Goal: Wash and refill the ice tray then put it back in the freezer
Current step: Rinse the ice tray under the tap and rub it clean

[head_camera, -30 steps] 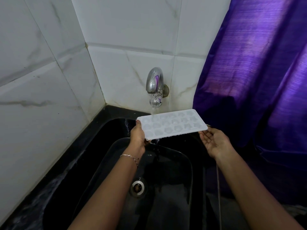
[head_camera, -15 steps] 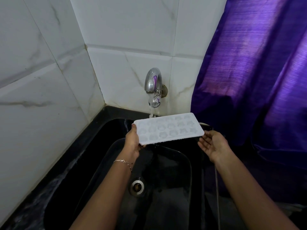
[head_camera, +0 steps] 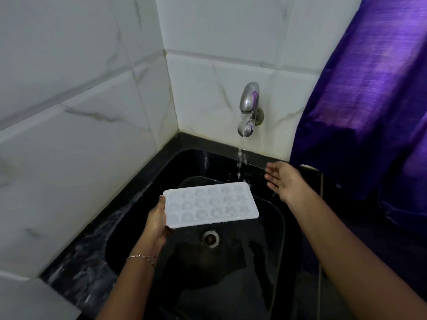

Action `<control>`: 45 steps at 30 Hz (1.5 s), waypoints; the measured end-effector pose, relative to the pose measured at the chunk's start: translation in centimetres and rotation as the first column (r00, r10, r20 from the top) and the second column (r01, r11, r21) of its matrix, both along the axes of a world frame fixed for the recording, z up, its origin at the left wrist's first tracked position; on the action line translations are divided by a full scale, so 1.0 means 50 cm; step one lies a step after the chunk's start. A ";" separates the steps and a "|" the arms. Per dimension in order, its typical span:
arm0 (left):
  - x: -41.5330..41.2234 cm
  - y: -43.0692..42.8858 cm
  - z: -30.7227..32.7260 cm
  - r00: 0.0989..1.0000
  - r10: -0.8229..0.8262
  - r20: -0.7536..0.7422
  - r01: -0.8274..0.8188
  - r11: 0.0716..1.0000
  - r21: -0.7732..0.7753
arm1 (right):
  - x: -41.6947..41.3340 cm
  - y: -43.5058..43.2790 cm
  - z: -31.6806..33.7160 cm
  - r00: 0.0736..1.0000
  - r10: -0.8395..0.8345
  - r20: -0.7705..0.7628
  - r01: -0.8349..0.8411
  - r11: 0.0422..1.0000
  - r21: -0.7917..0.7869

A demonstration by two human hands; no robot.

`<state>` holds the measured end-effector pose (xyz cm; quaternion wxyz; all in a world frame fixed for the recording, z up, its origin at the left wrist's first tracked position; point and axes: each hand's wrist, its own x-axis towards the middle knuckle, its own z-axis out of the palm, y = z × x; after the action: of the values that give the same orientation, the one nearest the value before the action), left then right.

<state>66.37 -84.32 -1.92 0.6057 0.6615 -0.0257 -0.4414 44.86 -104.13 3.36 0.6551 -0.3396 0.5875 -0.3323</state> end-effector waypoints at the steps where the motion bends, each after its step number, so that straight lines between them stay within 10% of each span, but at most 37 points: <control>1: 0.004 0.008 0.004 1.000 0.015 0.008 -0.015 1.000 -0.001 | 0.018 -0.009 0.006 1.000 0.021 0.001 -0.021 1.000 -0.013; 14: 0.048 0.033 0.025 0.994 0.091 0.052 -0.091 0.996 -0.004 | 0.175 -0.140 0.058 0.957 0.234 -0.170 -0.272 0.929 -0.251; 36: 0.072 0.030 0.013 0.996 0.086 0.003 -0.085 0.995 -0.053 | 0.200 -0.168 0.031 0.966 0.139 0.218 -0.116 0.986 -0.118; 45: 0.032 0.027 0.022 0.999 0.046 0.006 -0.046 0.997 -0.060 | 0.063 0.009 -0.044 0.930 0.350 -0.109 -0.362 0.925 -0.114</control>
<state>67.96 -82.96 -0.83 0.6352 0.6452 -0.0259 -0.4238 48.01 -103.66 1.15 0.6547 -0.4971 0.5206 -0.2309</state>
